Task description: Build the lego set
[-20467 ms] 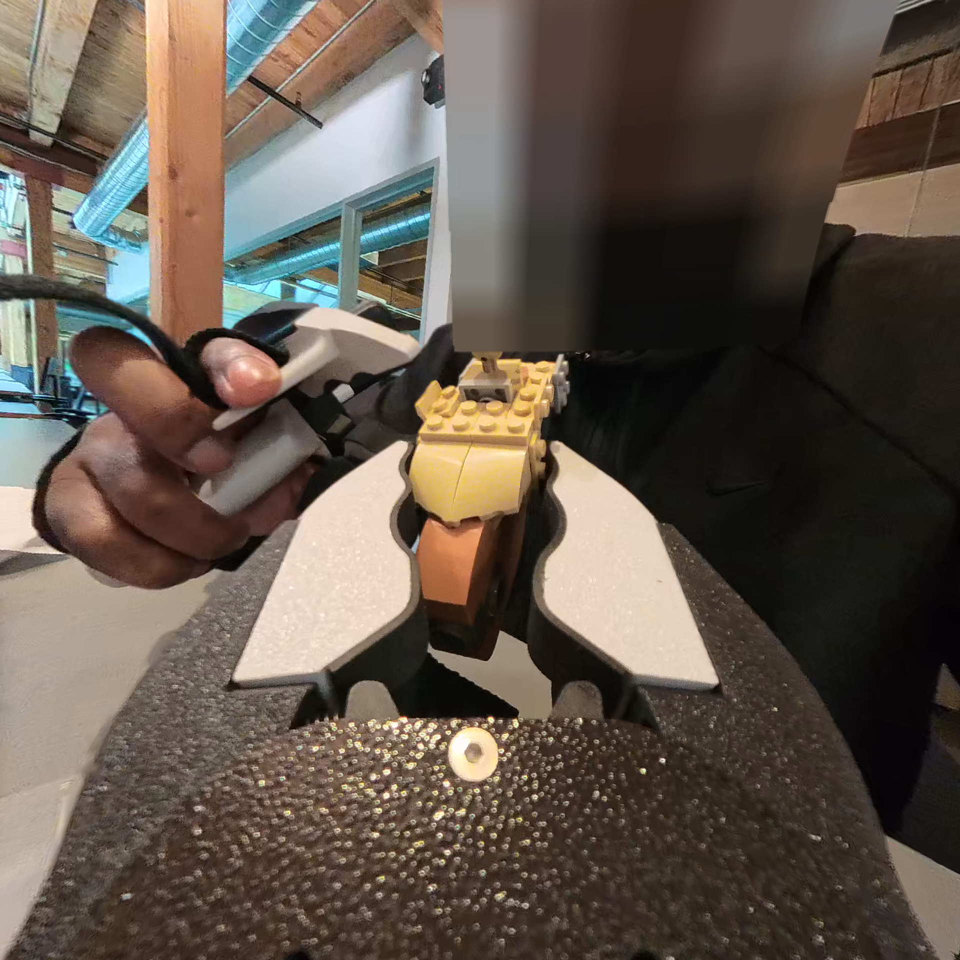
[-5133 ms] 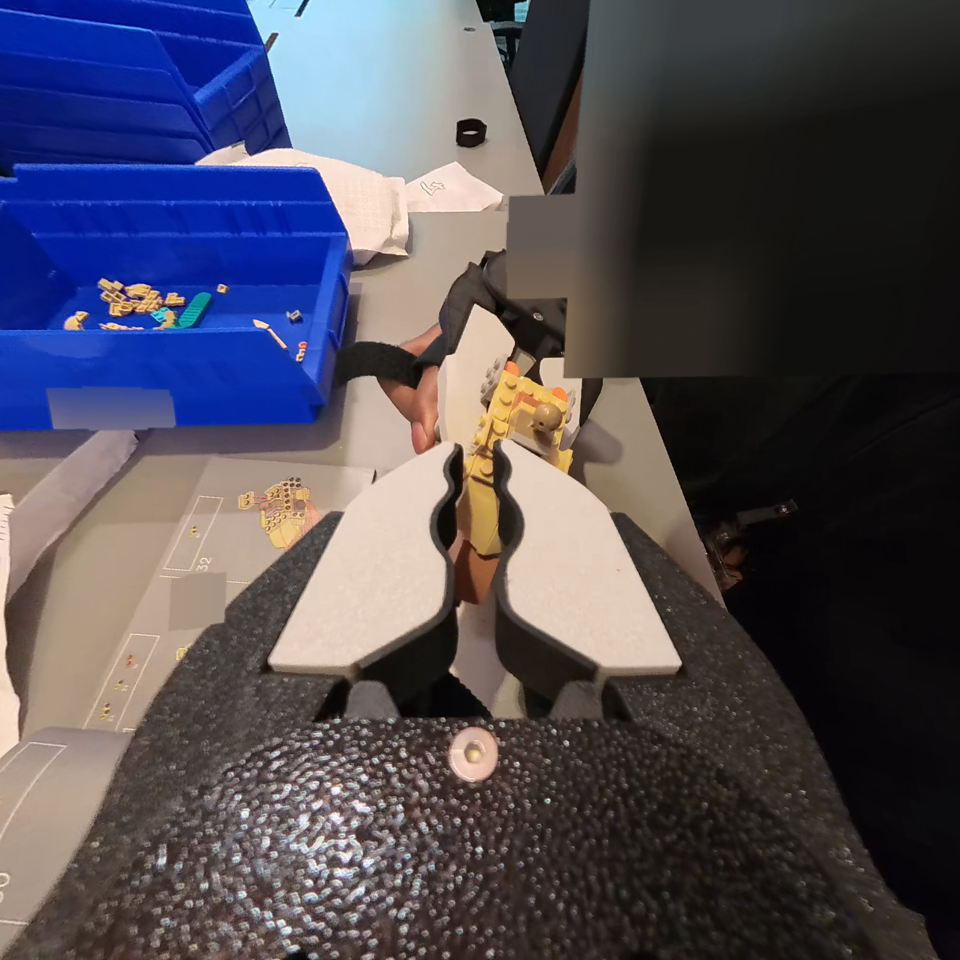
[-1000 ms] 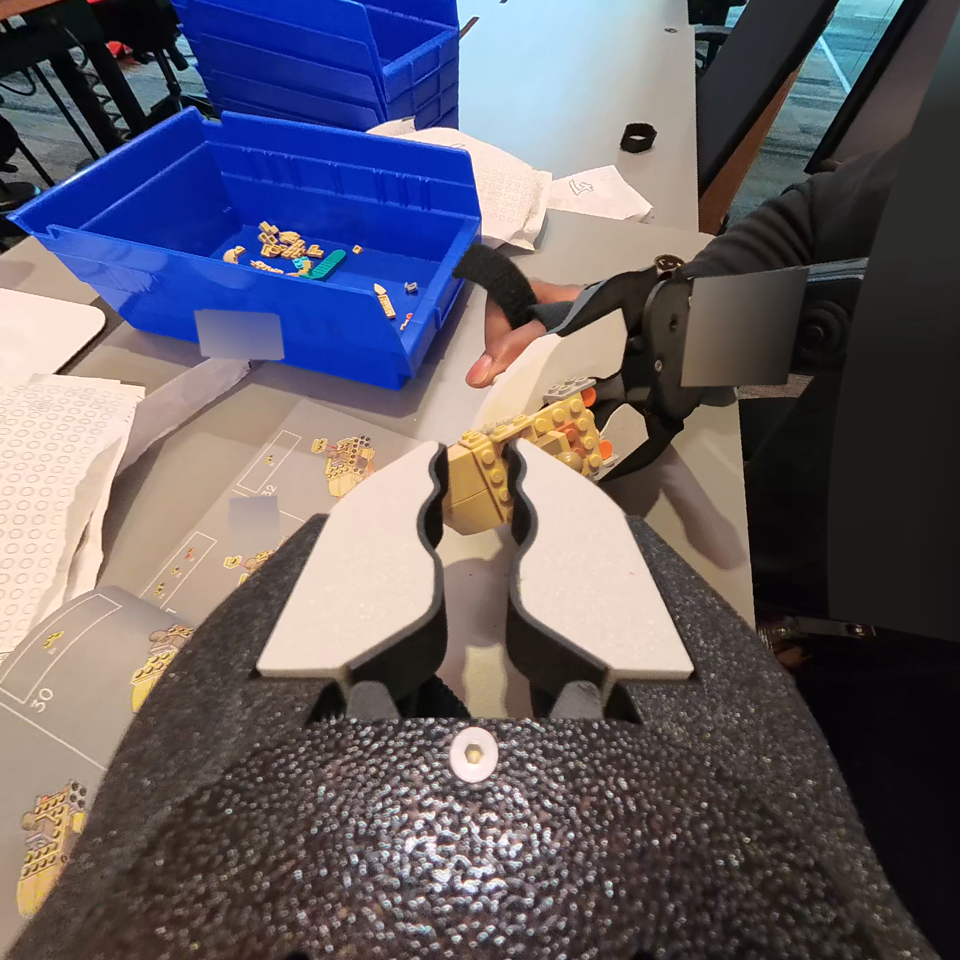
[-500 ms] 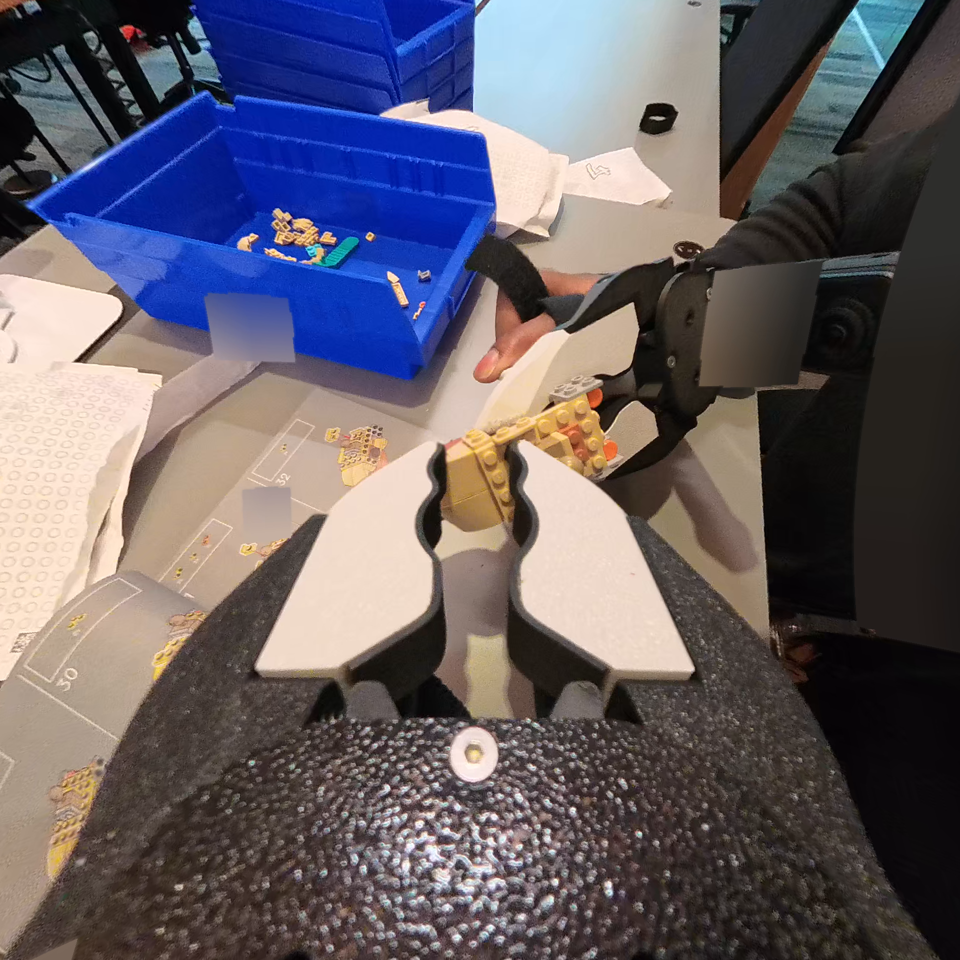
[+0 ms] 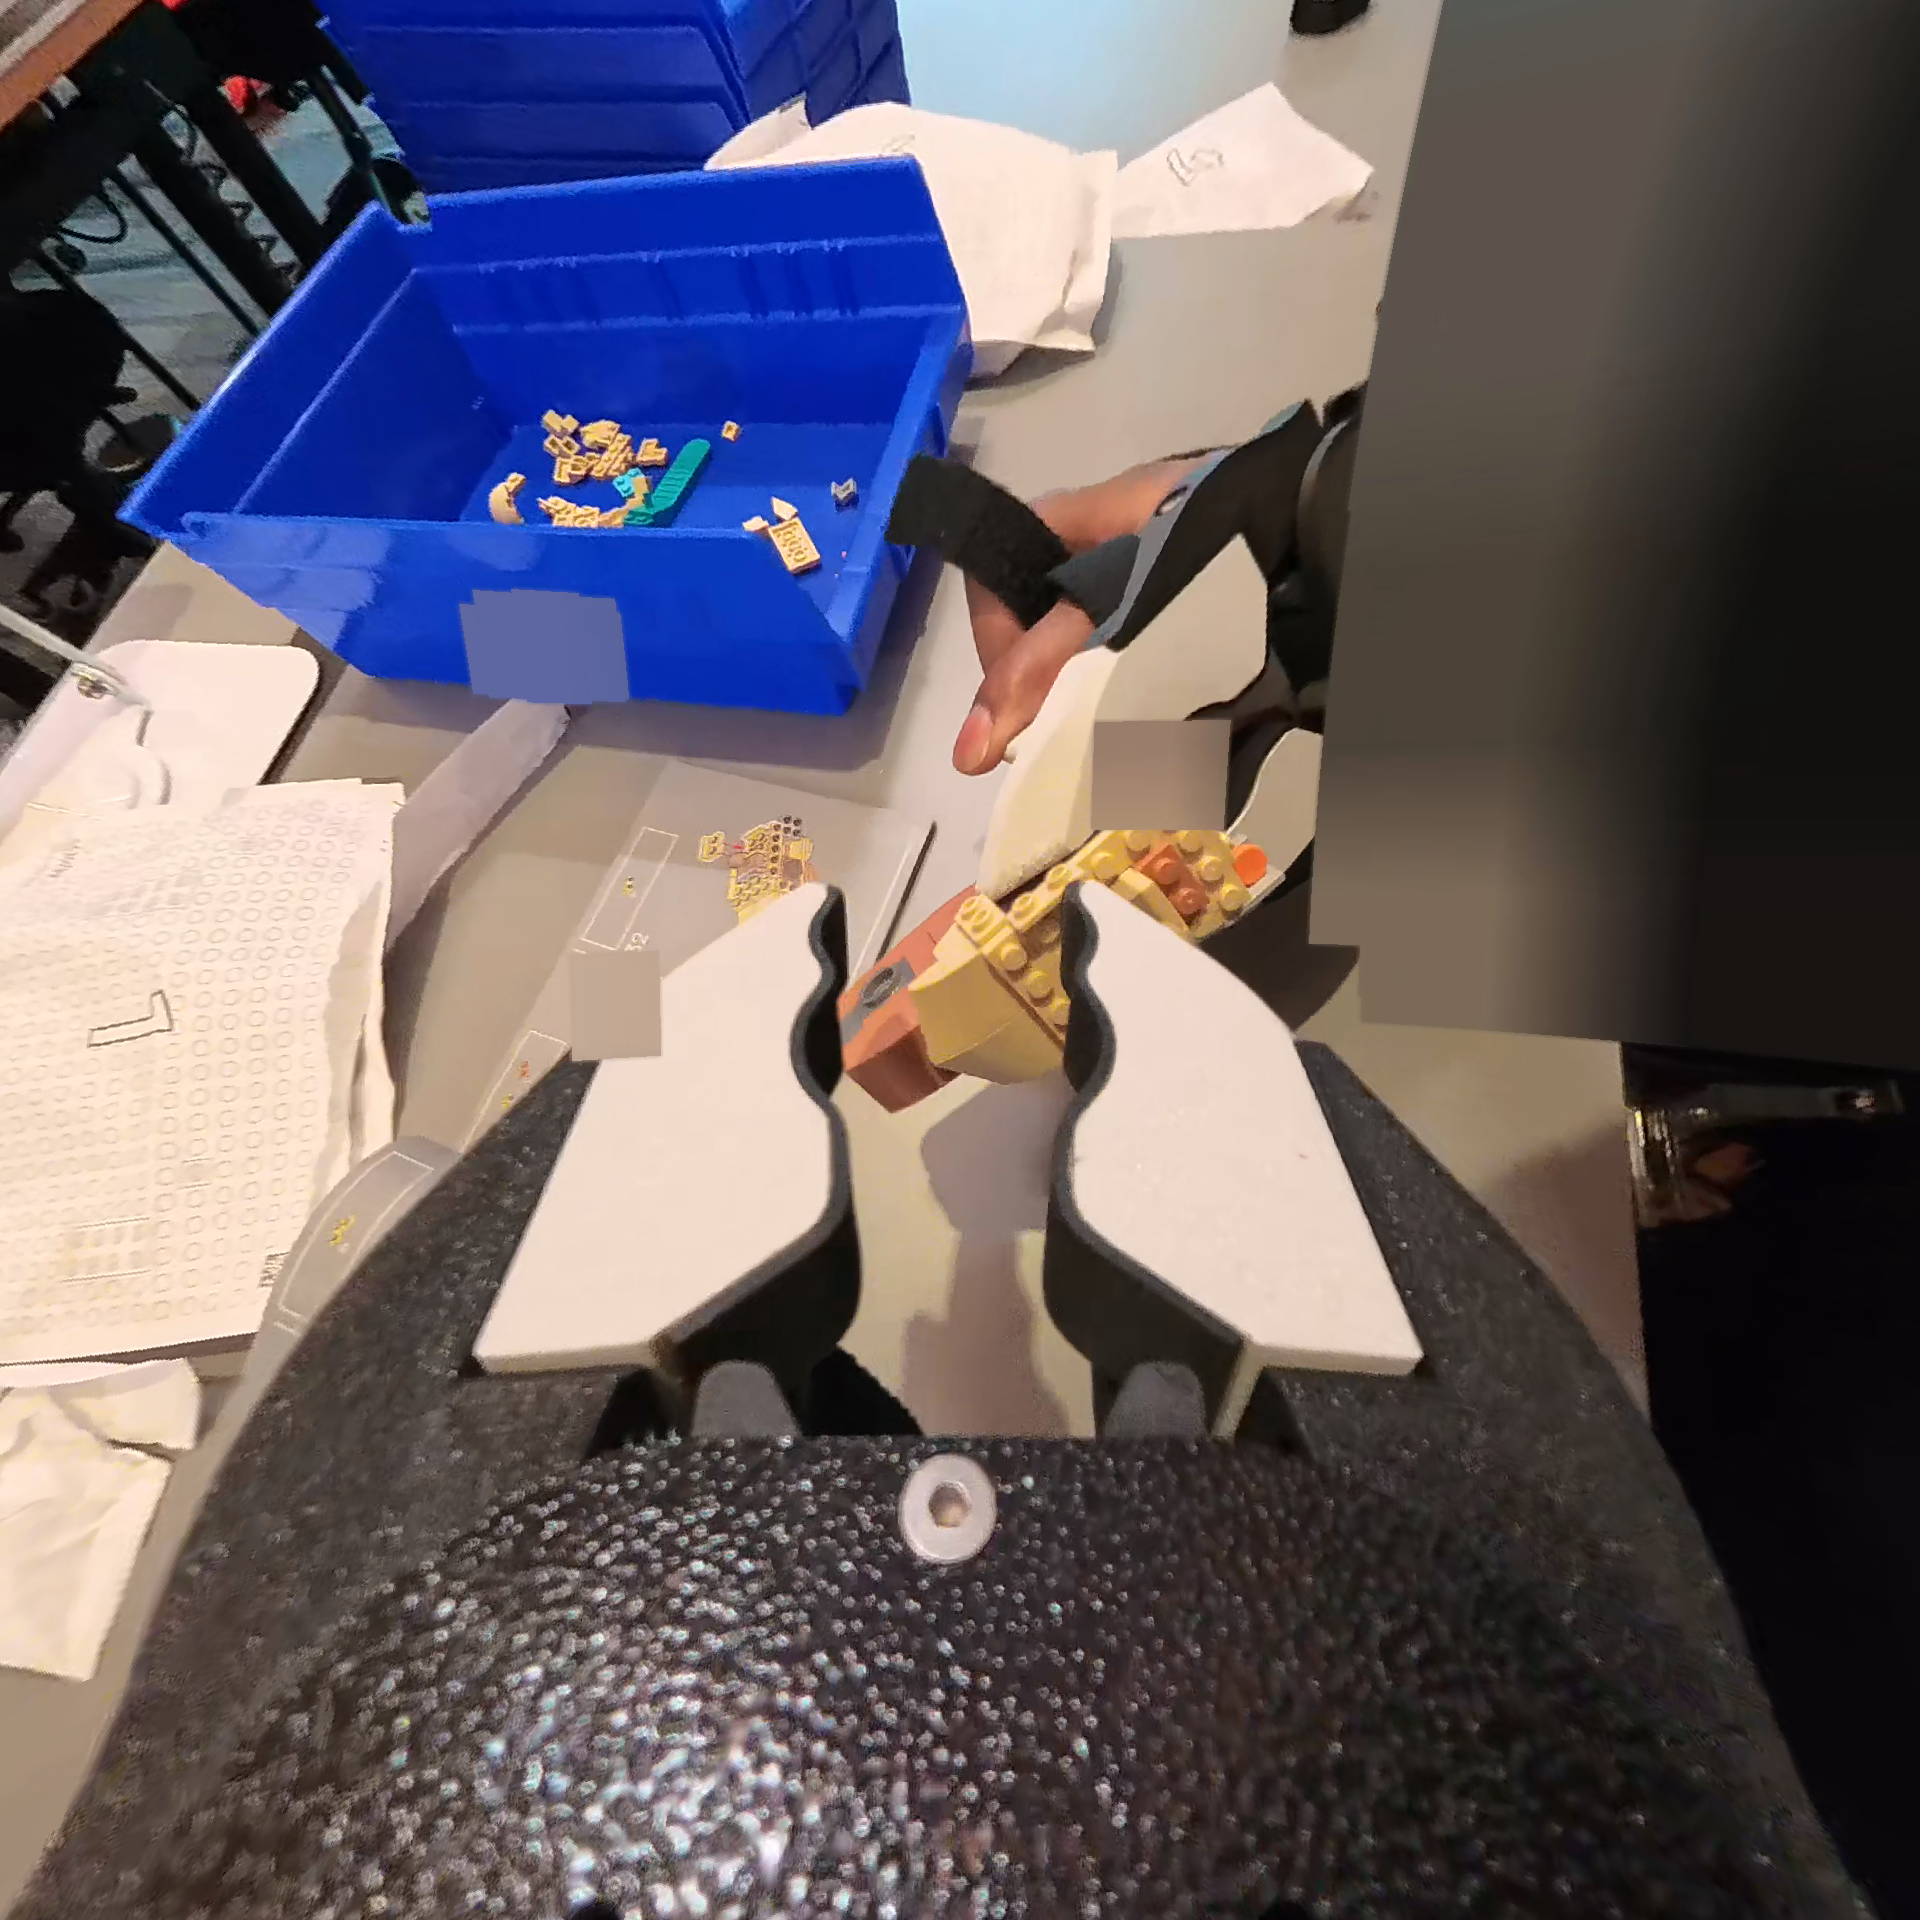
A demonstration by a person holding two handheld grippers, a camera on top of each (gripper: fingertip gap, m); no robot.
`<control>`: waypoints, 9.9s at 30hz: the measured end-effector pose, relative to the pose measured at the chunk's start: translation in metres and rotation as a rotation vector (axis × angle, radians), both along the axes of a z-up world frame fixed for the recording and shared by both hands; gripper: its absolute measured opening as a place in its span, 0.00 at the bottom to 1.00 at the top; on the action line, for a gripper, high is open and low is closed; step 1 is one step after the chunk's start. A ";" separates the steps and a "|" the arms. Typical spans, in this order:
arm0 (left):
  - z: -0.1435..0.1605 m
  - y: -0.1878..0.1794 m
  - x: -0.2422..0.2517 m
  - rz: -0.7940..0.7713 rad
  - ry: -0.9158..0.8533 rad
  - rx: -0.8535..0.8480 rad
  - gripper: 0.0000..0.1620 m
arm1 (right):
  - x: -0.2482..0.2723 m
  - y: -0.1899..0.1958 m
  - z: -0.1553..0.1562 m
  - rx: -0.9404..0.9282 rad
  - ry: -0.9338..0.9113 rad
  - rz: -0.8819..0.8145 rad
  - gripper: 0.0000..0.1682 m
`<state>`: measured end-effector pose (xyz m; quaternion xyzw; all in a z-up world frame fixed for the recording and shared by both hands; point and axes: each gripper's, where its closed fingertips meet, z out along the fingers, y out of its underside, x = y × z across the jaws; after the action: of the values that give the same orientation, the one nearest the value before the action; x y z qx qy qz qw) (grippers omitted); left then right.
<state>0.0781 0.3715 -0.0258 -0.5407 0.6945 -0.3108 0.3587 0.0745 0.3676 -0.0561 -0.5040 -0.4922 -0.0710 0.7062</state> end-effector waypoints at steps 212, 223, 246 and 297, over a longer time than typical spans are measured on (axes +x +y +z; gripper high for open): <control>-0.111 -0.017 0.012 -0.178 0.069 0.048 0.23 | 0.132 -0.041 -0.108 -1.002 0.102 -0.411 0.09; -0.111 -0.020 0.015 -0.186 0.062 0.071 0.23 | 0.129 -0.044 -0.100 -0.860 -0.031 -0.280 0.10; -0.107 -0.004 0.018 -0.196 0.028 0.567 0.23 | 0.125 -0.037 -0.092 -0.846 -0.316 0.097 0.08; -0.109 -0.015 0.019 -0.172 0.039 0.371 0.23 | 0.046 -0.011 -0.049 -0.700 -0.143 -0.054 0.00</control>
<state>0.0973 0.3564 -0.1349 -0.4101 0.7902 -0.1963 0.4109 0.1203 0.3562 -0.1051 -0.7219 -0.5215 0.0481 0.4523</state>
